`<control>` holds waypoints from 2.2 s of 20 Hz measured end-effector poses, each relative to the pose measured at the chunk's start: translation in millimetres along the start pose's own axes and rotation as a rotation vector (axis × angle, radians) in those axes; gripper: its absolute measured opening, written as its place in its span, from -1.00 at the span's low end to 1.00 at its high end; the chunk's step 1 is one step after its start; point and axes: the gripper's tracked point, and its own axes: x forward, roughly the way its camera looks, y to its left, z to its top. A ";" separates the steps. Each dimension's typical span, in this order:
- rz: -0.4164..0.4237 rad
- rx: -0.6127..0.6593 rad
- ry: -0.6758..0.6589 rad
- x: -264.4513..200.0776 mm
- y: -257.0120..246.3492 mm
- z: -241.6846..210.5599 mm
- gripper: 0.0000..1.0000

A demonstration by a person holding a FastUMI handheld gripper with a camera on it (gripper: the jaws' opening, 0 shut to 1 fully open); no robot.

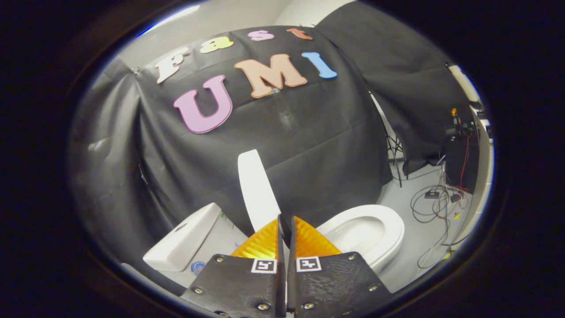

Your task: Open the toilet lid.

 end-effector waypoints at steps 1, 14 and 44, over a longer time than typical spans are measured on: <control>0.003 -0.022 0.001 -0.2 4.7 -1.2 -0.96; 0.088 -0.075 -0.008 -8.9 55.9 -19.8 -0.96; 0.298 -0.221 0.051 -28.7 104.9 -53.9 -0.88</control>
